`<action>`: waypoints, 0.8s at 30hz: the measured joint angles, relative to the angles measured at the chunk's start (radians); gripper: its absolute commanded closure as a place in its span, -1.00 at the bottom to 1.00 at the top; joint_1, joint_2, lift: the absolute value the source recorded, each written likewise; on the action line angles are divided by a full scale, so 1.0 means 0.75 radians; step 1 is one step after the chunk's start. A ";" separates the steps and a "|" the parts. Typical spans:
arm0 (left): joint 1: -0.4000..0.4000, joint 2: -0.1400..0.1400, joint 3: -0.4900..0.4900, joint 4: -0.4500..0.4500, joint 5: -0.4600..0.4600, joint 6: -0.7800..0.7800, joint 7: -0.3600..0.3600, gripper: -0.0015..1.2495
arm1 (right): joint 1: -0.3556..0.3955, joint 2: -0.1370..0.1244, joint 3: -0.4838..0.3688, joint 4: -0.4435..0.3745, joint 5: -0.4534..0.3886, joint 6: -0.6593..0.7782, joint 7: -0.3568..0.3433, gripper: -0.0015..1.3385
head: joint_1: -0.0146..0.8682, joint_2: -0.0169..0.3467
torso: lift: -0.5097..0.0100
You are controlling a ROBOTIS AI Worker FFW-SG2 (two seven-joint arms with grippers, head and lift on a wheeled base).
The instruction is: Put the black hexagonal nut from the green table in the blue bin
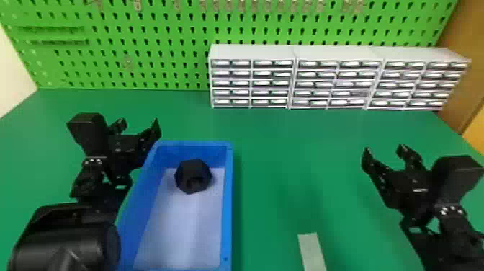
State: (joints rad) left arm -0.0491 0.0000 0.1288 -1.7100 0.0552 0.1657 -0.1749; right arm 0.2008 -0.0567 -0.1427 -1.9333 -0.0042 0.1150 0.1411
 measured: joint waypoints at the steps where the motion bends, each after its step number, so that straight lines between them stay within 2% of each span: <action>1: 0.000 0.000 0.000 0.000 0.000 0.000 0.000 -0.31 | 0.000 0.000 0.000 0.000 -0.001 0.000 0.000 -0.20 | 0.59 -0.63 | 0.59; 24: -0.002 0.000 0.000 0.001 0.000 0.000 0.000 -0.31 | -0.002 0.004 -0.002 0.005 -0.007 0.000 0.000 -0.20 | 0.59 -0.63 | 0.59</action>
State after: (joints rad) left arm -0.0506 0.0000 0.1291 -1.7095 0.0552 0.1657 -0.1749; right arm 0.1995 -0.0538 -0.1440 -1.9297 -0.0093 0.1150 0.1411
